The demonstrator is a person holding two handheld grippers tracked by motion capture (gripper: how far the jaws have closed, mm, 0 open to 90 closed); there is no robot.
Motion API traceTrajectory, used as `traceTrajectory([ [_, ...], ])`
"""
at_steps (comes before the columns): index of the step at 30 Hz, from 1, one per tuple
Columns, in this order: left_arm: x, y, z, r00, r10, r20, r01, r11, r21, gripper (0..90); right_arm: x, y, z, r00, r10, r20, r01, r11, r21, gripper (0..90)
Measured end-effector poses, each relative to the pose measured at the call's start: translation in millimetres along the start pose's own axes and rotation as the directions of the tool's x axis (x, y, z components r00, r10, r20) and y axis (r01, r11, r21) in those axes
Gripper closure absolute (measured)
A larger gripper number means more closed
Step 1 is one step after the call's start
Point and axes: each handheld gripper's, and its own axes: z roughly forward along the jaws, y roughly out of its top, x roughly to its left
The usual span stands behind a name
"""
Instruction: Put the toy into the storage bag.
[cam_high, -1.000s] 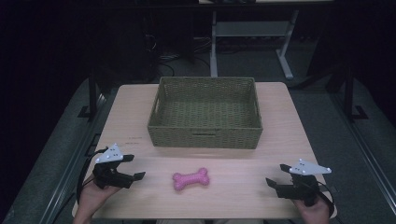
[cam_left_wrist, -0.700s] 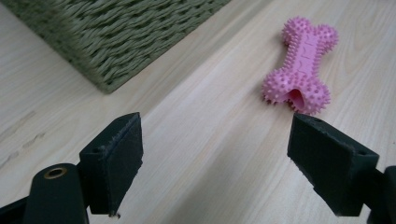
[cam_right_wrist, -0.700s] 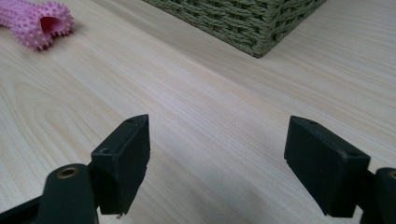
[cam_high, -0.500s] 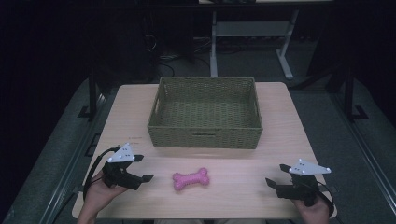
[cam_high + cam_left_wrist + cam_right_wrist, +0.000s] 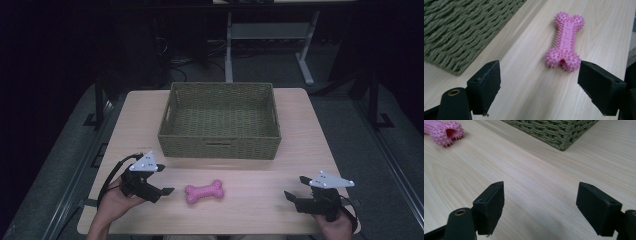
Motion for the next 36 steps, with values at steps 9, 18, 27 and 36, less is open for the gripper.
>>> traceTrajectory([
  [9, -7.4, 17.9, 13.0, 0.9985, 0.042, 0.037, -0.043, 0.9983, 0.04, 18.2, 0.6, 0.0, -1.0, 1.0, -0.007, -0.002, 0.007, 1.0, -0.005, 22.2],
  [18, -12.7, 33.2, 26.5, 0.9934, 0.089, 0.073, -0.095, 0.9917, 0.087, 18.3, 2.8, 0.6, -0.9, 0.9999, -0.013, -0.004, 0.013, 0.9999, -0.002, 22.2],
  [27, -17.2, 43.9, 38.7, 0.988, 0.12, 0.096, -0.132, 0.9828, 0.129, 18.4, 1.3, 0.3, -1.9, 0.9999, -0.013, -0.002, 0.013, 0.9999, -0.008, 22.3],
  [36, -20.3, 51.7, 52.0, 0.9842, 0.133, 0.117, -0.151, 0.9754, 0.161, 18.6, 1.9, 0.2, -2.1, 0.9999, -0.014, -0.001, 0.014, 0.9999, -0.009, 22.3],
])
